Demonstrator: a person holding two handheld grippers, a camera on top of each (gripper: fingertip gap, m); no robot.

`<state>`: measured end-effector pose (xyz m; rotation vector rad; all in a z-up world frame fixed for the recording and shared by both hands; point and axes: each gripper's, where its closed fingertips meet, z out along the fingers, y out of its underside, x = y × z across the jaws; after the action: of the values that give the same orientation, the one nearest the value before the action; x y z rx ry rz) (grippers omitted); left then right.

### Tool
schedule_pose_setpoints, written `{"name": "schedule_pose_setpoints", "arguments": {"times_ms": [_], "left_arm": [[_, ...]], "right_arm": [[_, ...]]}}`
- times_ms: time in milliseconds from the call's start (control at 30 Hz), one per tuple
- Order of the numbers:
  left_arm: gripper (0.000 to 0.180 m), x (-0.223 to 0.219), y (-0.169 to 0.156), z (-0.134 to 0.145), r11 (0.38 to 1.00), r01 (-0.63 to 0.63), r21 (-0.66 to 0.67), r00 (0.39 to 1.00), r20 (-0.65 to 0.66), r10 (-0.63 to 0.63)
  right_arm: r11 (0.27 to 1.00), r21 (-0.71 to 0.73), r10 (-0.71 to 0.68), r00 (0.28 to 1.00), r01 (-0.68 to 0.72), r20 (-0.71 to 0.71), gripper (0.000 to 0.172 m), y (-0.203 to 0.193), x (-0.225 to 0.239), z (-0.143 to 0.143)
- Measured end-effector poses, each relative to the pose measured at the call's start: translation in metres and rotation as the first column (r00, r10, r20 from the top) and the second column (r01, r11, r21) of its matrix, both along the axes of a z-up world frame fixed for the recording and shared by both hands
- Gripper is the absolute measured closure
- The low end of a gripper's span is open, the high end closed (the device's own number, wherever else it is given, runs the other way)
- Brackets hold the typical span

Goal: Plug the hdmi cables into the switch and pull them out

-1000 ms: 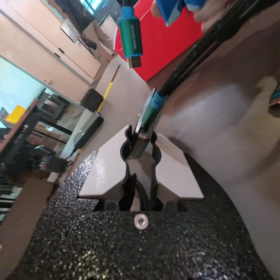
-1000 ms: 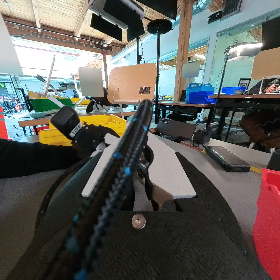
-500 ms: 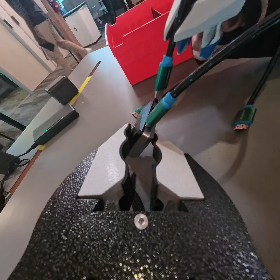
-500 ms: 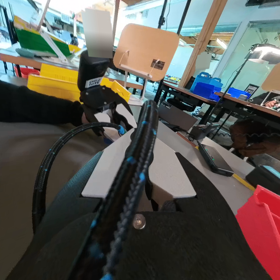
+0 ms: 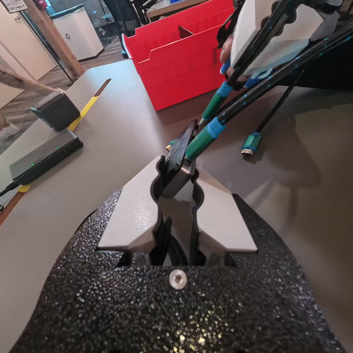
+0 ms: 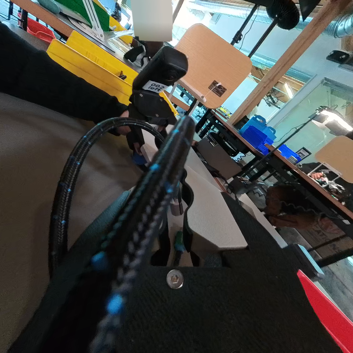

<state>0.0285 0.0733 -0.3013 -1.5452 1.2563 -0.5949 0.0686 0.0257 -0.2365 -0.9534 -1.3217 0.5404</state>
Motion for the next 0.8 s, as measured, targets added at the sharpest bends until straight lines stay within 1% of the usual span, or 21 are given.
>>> {"name": "schedule_pose_setpoints", "arguments": {"times_ms": [133,267,333,433,467,533,700,800], "left_arm": [[0.153,-0.001,-0.001,0.000,1.000,0.022,-0.008,1.000,0.012,-0.022],[0.153,-0.002,-0.002,0.000,0.999,0.037,-0.007,0.999,0.016,-0.037],[0.153,-0.003,-0.003,-0.001,0.999,0.043,-0.007,0.999,0.017,-0.043],[0.153,-0.003,-0.004,-0.001,0.998,0.055,-0.006,0.998,0.018,-0.055],[0.153,-0.003,-0.005,-0.002,0.998,0.059,-0.008,0.998,0.017,-0.059],[0.153,-0.003,-0.005,-0.003,0.998,0.065,-0.008,0.998,0.016,-0.065],[0.153,0.000,-0.007,-0.003,0.997,0.079,-0.028,0.997,0.024,-0.078],[0.152,0.005,-0.013,-0.008,0.992,0.118,-0.050,0.993,0.018,-0.118]], "right_arm": [[0.998,0.053,0.021,0.998,-0.024,0.051,0.168,-0.004,-0.007,-0.004],[0.991,0.127,0.030,0.995,-0.042,0.096,0.057,-0.009,-0.012,-0.007],[0.987,0.158,0.026,0.994,-0.043,0.108,0.006,-0.010,-0.013,-0.008],[0.978,0.202,0.026,0.992,-0.050,0.122,0.021,-0.012,-0.015,-0.010],[0.978,0.202,0.034,0.991,-0.060,0.130,0.068,-0.013,-0.016,-0.012],[0.979,0.188,0.049,0.989,-0.075,0.138,0.169,-0.014,-0.017,-0.015],[0.982,0.172,0.055,0.990,-0.078,0.133,0.168,-0.012,-0.014,-0.017],[0.990,0.121,0.059,0.988,-0.077,0.146,0.168,-0.006,-0.011,-0.027]]}}
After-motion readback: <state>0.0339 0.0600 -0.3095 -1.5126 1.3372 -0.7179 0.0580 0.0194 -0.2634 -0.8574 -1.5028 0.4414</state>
